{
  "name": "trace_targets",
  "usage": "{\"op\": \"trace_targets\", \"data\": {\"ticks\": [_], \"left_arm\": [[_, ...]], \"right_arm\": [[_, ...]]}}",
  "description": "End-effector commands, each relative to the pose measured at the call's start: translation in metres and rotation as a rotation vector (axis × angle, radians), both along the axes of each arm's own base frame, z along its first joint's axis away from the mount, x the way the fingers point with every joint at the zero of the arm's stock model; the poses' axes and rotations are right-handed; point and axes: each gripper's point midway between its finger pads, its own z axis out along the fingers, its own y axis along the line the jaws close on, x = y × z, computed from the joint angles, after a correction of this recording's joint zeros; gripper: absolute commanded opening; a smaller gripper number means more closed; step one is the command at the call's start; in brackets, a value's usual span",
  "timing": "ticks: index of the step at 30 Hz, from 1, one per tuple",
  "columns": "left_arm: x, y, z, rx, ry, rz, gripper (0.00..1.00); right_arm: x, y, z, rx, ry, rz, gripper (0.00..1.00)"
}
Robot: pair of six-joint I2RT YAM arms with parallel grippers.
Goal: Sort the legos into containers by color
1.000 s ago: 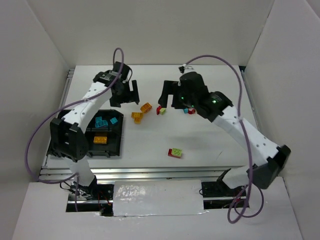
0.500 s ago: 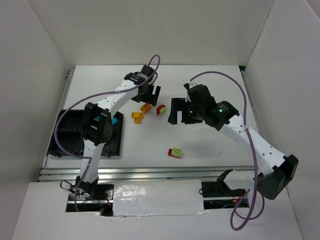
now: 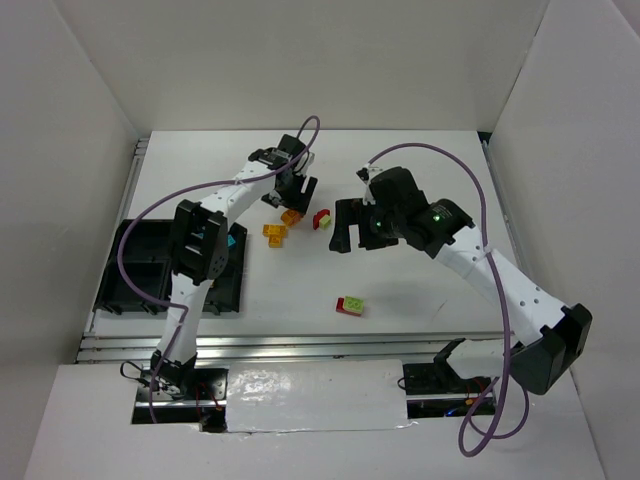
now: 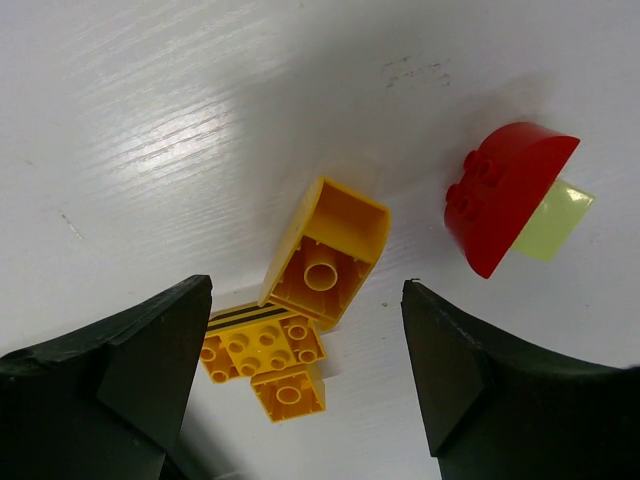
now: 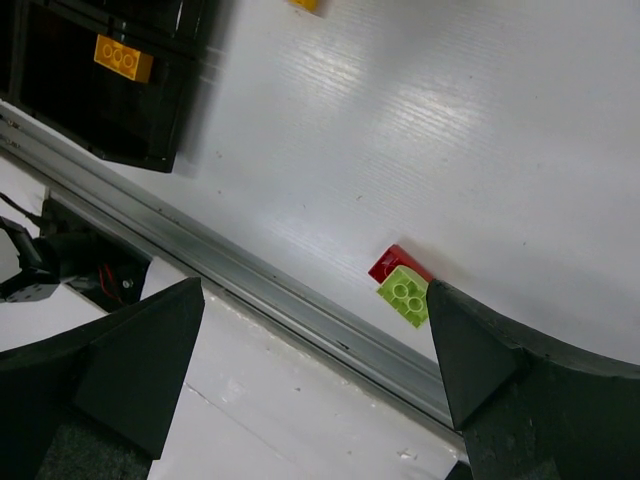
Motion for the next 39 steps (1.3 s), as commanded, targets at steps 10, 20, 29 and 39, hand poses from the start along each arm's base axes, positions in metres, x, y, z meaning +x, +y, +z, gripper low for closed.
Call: {"op": "trace_targets", "data": {"ticks": [10, 20, 29, 39], "left_arm": [[0.003, -0.010, -0.022, -0.034, 0.041, -0.030, 0.60], [0.013, -0.006, -0.019, -0.039, 0.035, 0.015, 0.05], [0.031, 0.037, 0.148, -0.086, -0.335, 0.311, 0.00], [-0.117, 0.182, 0.147, 0.017, -0.162, 0.899, 0.00]], "right_arm": [[0.013, 0.010, 0.017, 0.019, -0.048, 0.035, 1.00], [0.016, 0.009, 0.017, 0.009, -0.057, 0.035, 1.00], [0.019, 0.014, 0.014, 0.020, -0.050, 0.040, 1.00], [0.026, 0.021, 0.003, 0.022, -0.042, 0.049, 1.00]]}}
